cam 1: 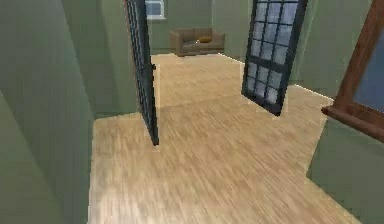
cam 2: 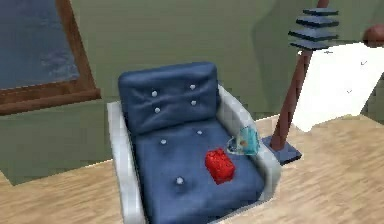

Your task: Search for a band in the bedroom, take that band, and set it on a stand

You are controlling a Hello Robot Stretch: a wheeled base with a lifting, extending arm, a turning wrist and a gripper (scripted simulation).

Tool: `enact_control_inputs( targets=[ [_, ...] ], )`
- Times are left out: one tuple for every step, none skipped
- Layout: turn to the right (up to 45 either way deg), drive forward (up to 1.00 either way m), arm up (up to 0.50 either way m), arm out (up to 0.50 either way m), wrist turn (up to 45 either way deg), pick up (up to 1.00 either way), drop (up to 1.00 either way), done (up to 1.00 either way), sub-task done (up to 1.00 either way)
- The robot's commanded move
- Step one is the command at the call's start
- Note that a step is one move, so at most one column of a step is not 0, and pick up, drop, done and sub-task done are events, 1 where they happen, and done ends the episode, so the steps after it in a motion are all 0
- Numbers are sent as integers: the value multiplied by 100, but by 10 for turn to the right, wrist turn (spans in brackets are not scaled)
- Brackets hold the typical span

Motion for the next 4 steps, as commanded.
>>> enact_control_inputs(
  targets=[
    [0,100,0,0,0,0,0,0,0],
    [30,0,0,0,0,0,0,0,0],
    [0,90,0,0,0,0,0,0,0],
    [450,0,0,0,0,0,0,0,0]
  ],
)
